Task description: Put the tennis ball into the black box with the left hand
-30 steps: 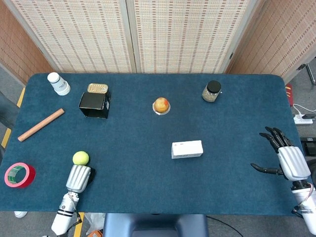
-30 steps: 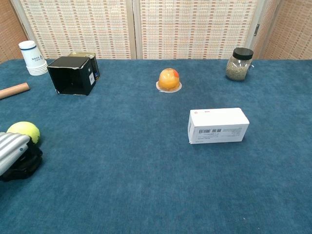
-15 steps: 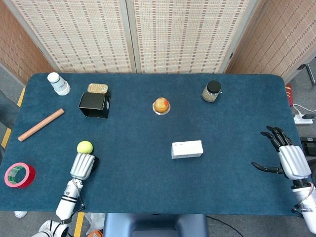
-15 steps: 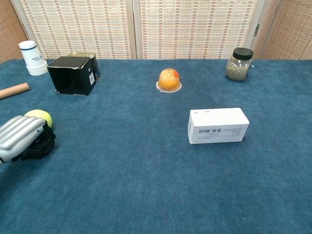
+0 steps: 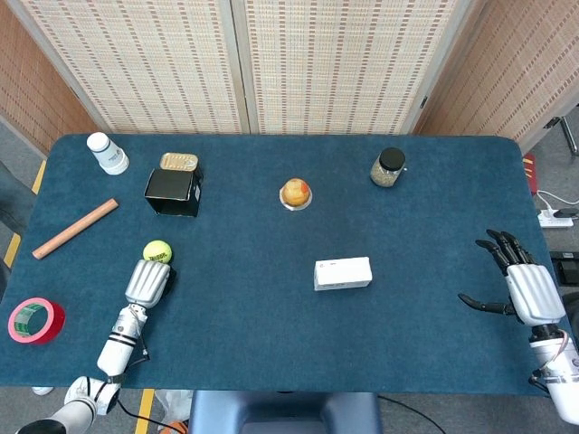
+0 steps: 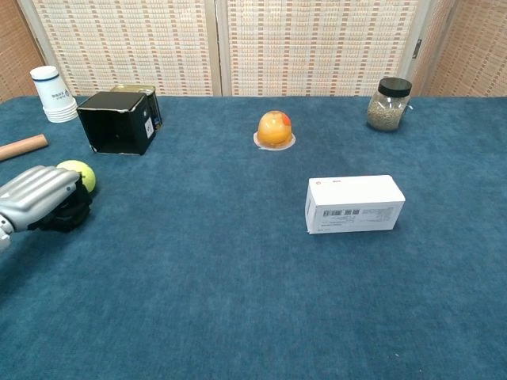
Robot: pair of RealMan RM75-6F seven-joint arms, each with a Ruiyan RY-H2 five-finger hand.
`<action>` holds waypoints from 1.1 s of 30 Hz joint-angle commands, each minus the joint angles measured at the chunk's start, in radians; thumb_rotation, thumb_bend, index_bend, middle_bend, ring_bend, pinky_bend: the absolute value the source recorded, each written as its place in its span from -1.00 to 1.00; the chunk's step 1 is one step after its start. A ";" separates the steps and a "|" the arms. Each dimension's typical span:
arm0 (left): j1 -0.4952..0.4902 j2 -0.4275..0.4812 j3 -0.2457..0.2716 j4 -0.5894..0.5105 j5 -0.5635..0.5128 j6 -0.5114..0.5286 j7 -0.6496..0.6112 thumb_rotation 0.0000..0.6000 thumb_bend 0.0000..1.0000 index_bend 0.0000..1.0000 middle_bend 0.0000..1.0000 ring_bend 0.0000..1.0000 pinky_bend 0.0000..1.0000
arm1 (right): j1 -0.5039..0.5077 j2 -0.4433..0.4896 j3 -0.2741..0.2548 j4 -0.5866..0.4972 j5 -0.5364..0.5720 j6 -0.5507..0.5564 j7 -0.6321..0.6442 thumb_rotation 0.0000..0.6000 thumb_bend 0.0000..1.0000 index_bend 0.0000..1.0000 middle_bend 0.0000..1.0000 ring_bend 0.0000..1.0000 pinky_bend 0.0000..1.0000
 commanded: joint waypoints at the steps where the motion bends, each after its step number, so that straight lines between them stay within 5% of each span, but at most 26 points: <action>1: -0.029 -0.013 0.001 0.037 -0.002 -0.027 -0.033 1.00 0.36 1.00 1.00 1.00 1.00 | 0.004 -0.004 0.000 -0.003 0.003 -0.007 -0.012 0.78 -1.00 -0.62 -0.91 -1.00 -0.60; 6: -0.067 -0.033 -0.001 0.102 -0.006 -0.041 -0.120 0.99 0.30 1.00 1.00 0.98 0.95 | 0.006 -0.006 -0.001 -0.006 0.003 -0.012 -0.020 0.78 -1.00 -0.62 -0.91 -1.00 -0.60; 8: -0.089 -0.017 0.024 0.115 0.015 -0.078 -0.181 0.52 0.06 0.93 0.87 0.64 0.51 | 0.009 -0.010 0.000 -0.005 0.006 -0.017 -0.026 0.78 -1.00 -0.62 -0.91 -1.00 -0.60; 10: -0.121 0.001 0.034 0.128 0.023 -0.118 -0.243 -0.11 -0.19 0.60 0.39 -0.01 -0.13 | 0.014 -0.013 -0.001 -0.003 0.009 -0.030 -0.031 0.78 -1.00 -0.62 -0.91 -1.00 -0.60; 11: -0.141 0.010 0.032 0.135 0.020 -0.140 -0.269 -0.26 -0.26 0.38 0.12 -0.26 -0.34 | 0.017 -0.013 -0.002 -0.003 0.011 -0.038 -0.032 0.78 -1.00 -0.62 -0.91 -1.00 -0.60; 13: -0.170 0.023 0.021 0.145 0.010 -0.157 -0.294 -0.34 -0.34 -0.03 -0.31 -0.63 -0.65 | 0.022 -0.013 -0.003 -0.003 0.011 -0.048 -0.031 0.78 -1.00 -0.62 -0.91 -1.00 -0.60; 16: -0.210 0.045 0.007 0.155 -0.005 -0.200 -0.315 -0.34 -0.38 -0.37 -0.70 -0.95 -0.93 | 0.026 -0.014 -0.004 -0.001 0.014 -0.056 -0.032 0.78 -1.00 -0.62 -0.91 -1.00 -0.60; 19: -0.230 0.061 -0.001 0.155 -0.019 -0.236 -0.330 -0.37 -0.43 -0.67 -0.98 -1.00 -1.00 | 0.027 -0.014 -0.005 -0.002 0.010 -0.056 -0.030 0.78 -1.00 -0.62 -0.91 -1.00 -0.65; 24: -0.221 0.067 -0.002 0.156 -0.032 -0.248 -0.333 -0.52 -0.44 -0.90 -1.00 -1.00 -1.00 | 0.028 -0.013 -0.006 0.000 0.008 -0.057 -0.025 0.77 -1.00 -0.62 -0.91 -1.00 -0.66; 33: -0.200 0.083 0.034 0.128 -0.021 -0.287 -0.320 -0.52 -0.44 -0.96 -1.00 -1.00 -1.00 | 0.020 -0.009 -0.008 -0.003 -0.002 -0.037 -0.016 0.78 -1.00 -0.62 -0.91 -1.00 -0.66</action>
